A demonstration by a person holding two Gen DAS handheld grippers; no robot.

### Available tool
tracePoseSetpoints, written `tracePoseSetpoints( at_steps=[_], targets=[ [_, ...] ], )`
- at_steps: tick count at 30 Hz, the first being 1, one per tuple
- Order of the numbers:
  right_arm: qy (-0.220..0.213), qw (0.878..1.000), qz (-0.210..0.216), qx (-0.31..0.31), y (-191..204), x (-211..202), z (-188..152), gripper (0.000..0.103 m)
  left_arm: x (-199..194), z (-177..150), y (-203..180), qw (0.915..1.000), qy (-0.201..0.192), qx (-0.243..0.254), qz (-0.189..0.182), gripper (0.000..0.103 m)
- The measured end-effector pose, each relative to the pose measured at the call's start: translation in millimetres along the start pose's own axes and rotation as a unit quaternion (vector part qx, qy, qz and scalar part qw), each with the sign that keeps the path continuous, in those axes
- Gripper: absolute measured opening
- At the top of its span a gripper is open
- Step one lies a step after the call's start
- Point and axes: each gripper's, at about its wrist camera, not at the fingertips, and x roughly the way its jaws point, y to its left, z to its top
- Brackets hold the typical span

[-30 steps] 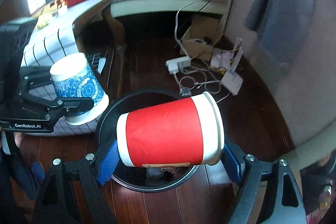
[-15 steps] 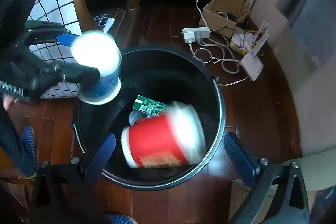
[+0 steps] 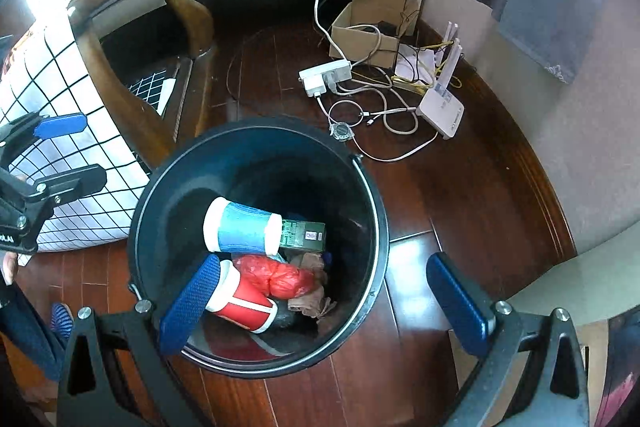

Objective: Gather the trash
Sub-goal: 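Open the left tool to drop the blue cup while the right tool drops the red cup, then move both tools back toward the table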

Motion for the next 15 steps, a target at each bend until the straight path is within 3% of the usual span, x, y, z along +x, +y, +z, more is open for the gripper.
tracePoseSetpoints(
  at_steps=[15],
  targets=[
    [-0.061, 0.998, 0.012, 0.001, 38, -50, 29, 0.103, -61, 2, 15, 0.9968, -0.055, -0.021, 0.055, 0.098]
  ],
)
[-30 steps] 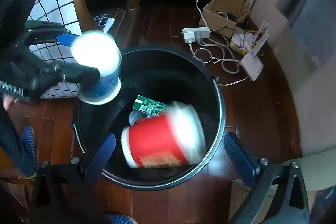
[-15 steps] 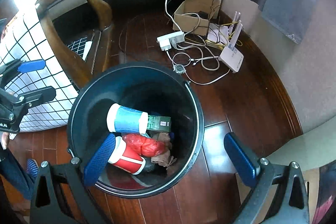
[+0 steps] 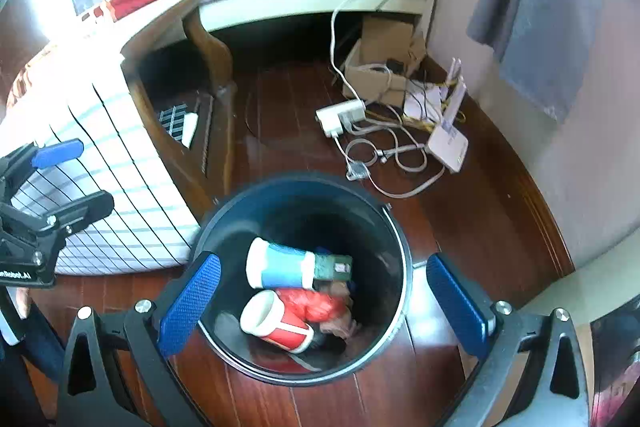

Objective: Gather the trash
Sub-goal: 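Move both tools back toward the table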

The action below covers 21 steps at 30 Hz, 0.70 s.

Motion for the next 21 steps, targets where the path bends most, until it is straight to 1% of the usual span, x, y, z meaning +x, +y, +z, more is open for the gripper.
tracePoseSetpoints(
  at_steps=[5, 7, 10, 12, 15, 18, 21],
  targets=[
    [-0.026, 0.999, 0.005, -0.021, 25, -18, 20, 0.103, -25, 7, 12, 0.9994, -0.028, -0.008, 0.017, 0.098],
    [-0.037, 0.999, 0.010, -0.030, 36, -26, 28, 0.103, -36, 9, 20, 0.9990, -0.038, -0.017, 0.019, 0.098],
    [-0.060, 0.997, 0.021, -0.042, 54, -41, 44, 0.103, -53, 9, 38, 0.9974, -0.055, -0.033, 0.034, 0.098],
    [-0.077, 0.995, 0.034, -0.047, 66, -49, 56, 0.103, -67, 8, 56, 0.9952, -0.067, -0.048, 0.052, 0.098],
    [-0.095, 0.992, 0.071, -0.045, 87, -57, 83, 0.103, -84, 8, 82, 0.9906, -0.085, -0.065, 0.085, 0.098],
    [-0.119, 0.987, 0.097, -0.052, 116, -61, 112, 0.103, -100, 7, 117, 0.9837, -0.098, -0.084, 0.126, 0.098],
    [-0.118, 0.984, 0.112, -0.071, 151, -53, 143, 0.103, -110, 3, 157, 0.9749, -0.102, -0.111, 0.164, 0.098]
  ],
)
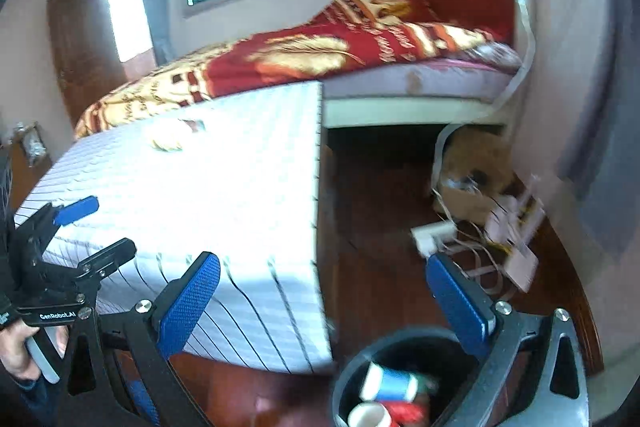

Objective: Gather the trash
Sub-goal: 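Move both tools back toward the table, then grasp the yellow cloth with the left tool while the right tool grasps the white milk box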

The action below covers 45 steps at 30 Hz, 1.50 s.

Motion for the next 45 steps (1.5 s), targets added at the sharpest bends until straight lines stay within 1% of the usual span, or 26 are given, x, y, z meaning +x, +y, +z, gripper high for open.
tracePoseSetpoints(
  at_steps=[2, 4, 7, 9, 13, 14, 18, 21, 24, 28, 31, 32, 33, 34, 35, 36, 37, 39, 42, 45],
  targets=[
    [0.007, 1.000, 0.013, -0.016, 20, 16, 19, 0.103, 5, 5, 28, 0.9995, -0.001, -0.020, 0.025, 0.098],
    [0.005, 0.999, 0.027, -0.027, 38, 31, 38, 0.103, 11, 11, 50, 0.9982, -0.003, -0.035, 0.049, 0.098],
    [0.000, 0.999, 0.042, -0.032, 56, 54, 65, 0.103, 24, 22, 72, 0.9949, -0.014, -0.050, 0.087, 0.098],
    [0.000, 0.998, 0.052, -0.038, 67, 71, 84, 0.103, 35, 29, 85, 0.9932, -0.019, -0.061, 0.098, 0.098],
    [0.006, 0.997, 0.061, -0.053, 82, 115, 122, 0.103, 65, 42, 105, 0.9915, -0.010, -0.081, 0.101, 0.098],
    [0.008, 0.996, 0.064, -0.054, 84, 129, 131, 0.103, 79, 47, 110, 0.9906, -0.004, -0.090, 0.103, 0.098],
    [0.034, 0.995, 0.072, -0.054, 85, 187, 158, 0.103, 121, 63, 123, 0.9884, 0.015, -0.103, 0.111, 0.098],
    [0.053, 0.994, 0.071, -0.061, 87, 224, 168, 0.103, 151, 70, 135, 0.9862, 0.029, -0.119, 0.111, 0.098],
    [0.071, 0.993, 0.071, -0.059, 88, 260, 175, 0.103, 177, 75, 143, 0.9846, 0.053, -0.125, 0.110, 0.098],
    [0.085, 0.992, 0.079, -0.058, 93, 288, 179, 0.103, 207, 79, 154, 0.9813, 0.090, -0.140, 0.097, 0.094],
    [0.091, 0.990, 0.085, -0.065, 101, 305, 180, 0.103, 227, 80, 164, 0.9808, 0.110, -0.147, 0.066, 0.087],
    [0.092, 0.990, 0.089, -0.066, 105, 309, 181, 0.103, 235, 78, 169, 0.9790, 0.127, -0.154, 0.043, 0.080],
    [0.093, 0.989, 0.093, -0.069, 109, 313, 181, 0.103, 235, 78, 173, 0.9794, 0.123, -0.158, 0.028, 0.077],
    [0.094, 0.988, 0.098, -0.073, 114, 318, 181, 0.103, 235, 79, 174, 0.9804, 0.122, -0.153, 0.027, 0.063],
    [0.096, 0.987, 0.103, -0.077, 119, 322, 182, 0.103, 233, 79, 178, 0.9810, 0.124, -0.147, 0.026, 0.056],
    [0.098, 0.986, 0.108, -0.083, 126, 326, 183, 0.103, 230, 77, 185, 0.9805, 0.125, -0.150, 0.024, 0.053],
    [0.099, 0.985, 0.112, -0.087, 132, 329, 184, 0.103, 227, 76, 192, 0.9804, 0.124, -0.150, 0.030, 0.050],
    [0.098, 0.983, 0.124, -0.097, 146, 336, 188, 0.103, 221, 72, 206, 0.9808, 0.124, -0.144, 0.044, 0.049],
    [0.098, 0.979, 0.134, -0.116, 169, 349, 195, 0.103, 208, 61, 226, 0.9797, 0.122, -0.154, 0.040, 0.047],
    [0.105, 0.974, 0.137, -0.145, 195, 365, 200, 0.103, 196, 50, 234, 0.9798, 0.120, -0.156, 0.035, 0.047]
  ],
)
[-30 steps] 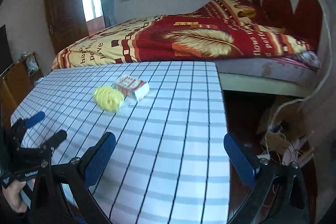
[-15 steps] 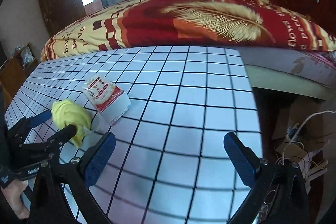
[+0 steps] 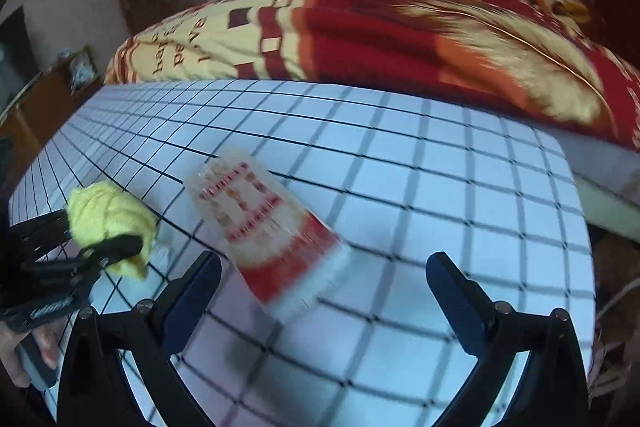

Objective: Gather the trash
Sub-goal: 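Grasp the yellow cloth with the left tool while the right tool grasps the white milk box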

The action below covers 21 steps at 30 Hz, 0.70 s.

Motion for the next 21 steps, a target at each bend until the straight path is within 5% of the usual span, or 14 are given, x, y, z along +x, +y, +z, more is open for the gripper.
tracePoseSetpoints(
  at_steps=[2, 3, 4, 7, 12, 21],
  targets=[
    [0.013, 1.000, -0.003, -0.016, 10, 11, 6, 0.095, -1, -2, 2, 1.0000, -0.003, 0.000, -0.003, 0.047],
    [0.021, 1.000, -0.001, -0.021, 15, 15, 6, 0.079, -4, -6, 3, 1.0000, -0.004, 0.001, -0.006, 0.047],
    [0.025, 0.999, -0.001, -0.023, 17, 16, 6, 0.073, -2, -4, 3, 1.0000, -0.005, 0.002, -0.007, 0.047],
    [0.018, 0.999, -0.007, -0.026, 25, 9, 1, 0.066, -4, -6, 0, 0.9998, -0.009, 0.005, -0.014, 0.046],
    [0.009, 0.998, -0.057, 0.003, 31, -15, -15, 0.061, -13, -11, -12, 0.9993, -0.023, 0.021, -0.020, 0.042],
    [-0.044, 0.995, -0.067, 0.067, 20, -82, -47, 0.056, -43, -25, -37, 0.9964, -0.050, 0.054, -0.043, 0.039]
  ],
)
